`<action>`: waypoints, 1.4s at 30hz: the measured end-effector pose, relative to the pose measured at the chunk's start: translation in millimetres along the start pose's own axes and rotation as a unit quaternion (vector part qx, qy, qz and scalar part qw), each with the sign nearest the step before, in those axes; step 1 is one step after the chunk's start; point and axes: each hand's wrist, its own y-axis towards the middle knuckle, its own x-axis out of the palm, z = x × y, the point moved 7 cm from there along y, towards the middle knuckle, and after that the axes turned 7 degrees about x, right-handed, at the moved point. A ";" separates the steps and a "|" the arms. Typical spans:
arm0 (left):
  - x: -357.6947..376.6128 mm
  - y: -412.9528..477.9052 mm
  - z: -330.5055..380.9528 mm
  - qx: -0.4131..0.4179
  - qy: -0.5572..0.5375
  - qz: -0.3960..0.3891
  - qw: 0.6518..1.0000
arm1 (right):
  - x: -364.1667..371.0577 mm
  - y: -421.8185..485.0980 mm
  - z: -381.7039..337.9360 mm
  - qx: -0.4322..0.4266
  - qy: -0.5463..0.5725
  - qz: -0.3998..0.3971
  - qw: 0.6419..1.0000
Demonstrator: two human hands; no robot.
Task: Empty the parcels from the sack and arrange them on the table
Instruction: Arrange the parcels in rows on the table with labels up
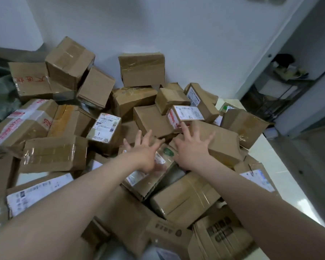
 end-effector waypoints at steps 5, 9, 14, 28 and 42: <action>38.0 -16.0 -9.6 -0.008 -0.002 0.013 1.000 | 34.0 -15.0 38.6 0.013 0.025 0.007 1.000; 28.8 -34.6 -11.2 -0.050 0.058 0.051 0.996 | 33.2 -7.1 75.0 0.000 0.099 0.083 0.992; 23.4 -55.7 31.6 -0.056 -0.055 0.014 0.997 | 21.3 -36.7 108.5 -0.050 0.137 0.147 0.978; 68.0 -8.1 204.8 -0.096 -0.022 0.096 0.990 | 185.9 -79.3 228.9 0.053 0.143 -0.049 0.987; 17.1 4.1 131.3 -0.142 -0.016 0.168 0.975 | 76.5 -70.1 148.9 -0.248 0.190 0.190 0.931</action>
